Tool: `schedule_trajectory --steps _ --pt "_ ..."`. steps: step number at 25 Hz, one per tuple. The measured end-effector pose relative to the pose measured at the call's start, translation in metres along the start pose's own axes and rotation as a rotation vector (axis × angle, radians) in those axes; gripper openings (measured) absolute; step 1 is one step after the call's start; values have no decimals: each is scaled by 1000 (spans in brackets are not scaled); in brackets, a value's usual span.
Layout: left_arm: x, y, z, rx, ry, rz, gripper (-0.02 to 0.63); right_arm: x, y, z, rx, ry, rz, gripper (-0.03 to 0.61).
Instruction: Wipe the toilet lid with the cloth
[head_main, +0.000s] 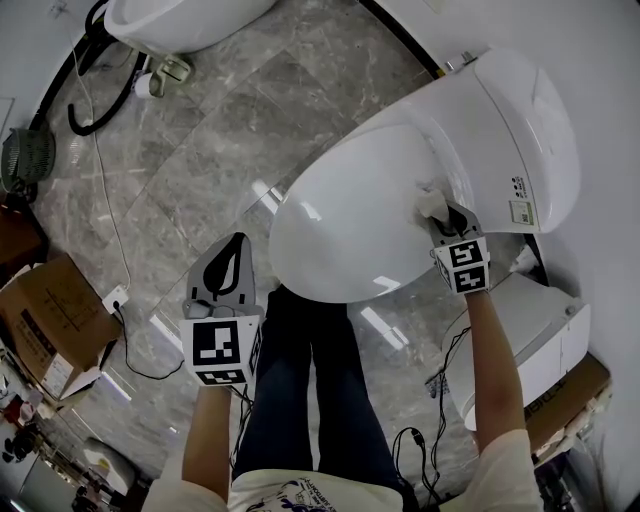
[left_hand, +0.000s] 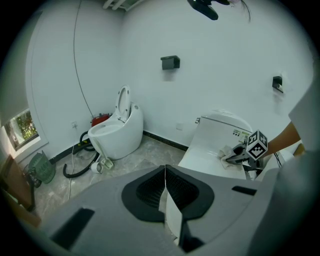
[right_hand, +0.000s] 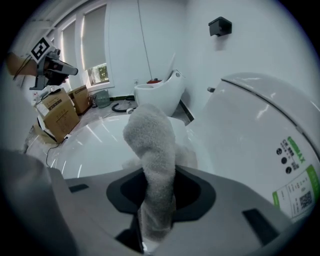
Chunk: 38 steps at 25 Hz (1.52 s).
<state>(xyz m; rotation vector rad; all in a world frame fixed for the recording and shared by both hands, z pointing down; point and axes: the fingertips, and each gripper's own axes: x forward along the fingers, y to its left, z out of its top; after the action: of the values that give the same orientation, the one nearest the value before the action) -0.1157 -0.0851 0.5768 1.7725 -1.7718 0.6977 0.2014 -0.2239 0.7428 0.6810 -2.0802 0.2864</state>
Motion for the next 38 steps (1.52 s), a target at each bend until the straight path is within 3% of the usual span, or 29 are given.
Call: schedule_trajectory --steps 12,22,38 --pt "-1 -8 -2 7 -5 -23 11 -19 -28 -34 220 12 -182 112" --pt "-5 -8 -7 3 -6 -38 11 -34 -19 -60 339 51 -299 112" --pt "-18 -10 -15 1 -17 -57 11 -50 35 -85 404 81 -342 112"
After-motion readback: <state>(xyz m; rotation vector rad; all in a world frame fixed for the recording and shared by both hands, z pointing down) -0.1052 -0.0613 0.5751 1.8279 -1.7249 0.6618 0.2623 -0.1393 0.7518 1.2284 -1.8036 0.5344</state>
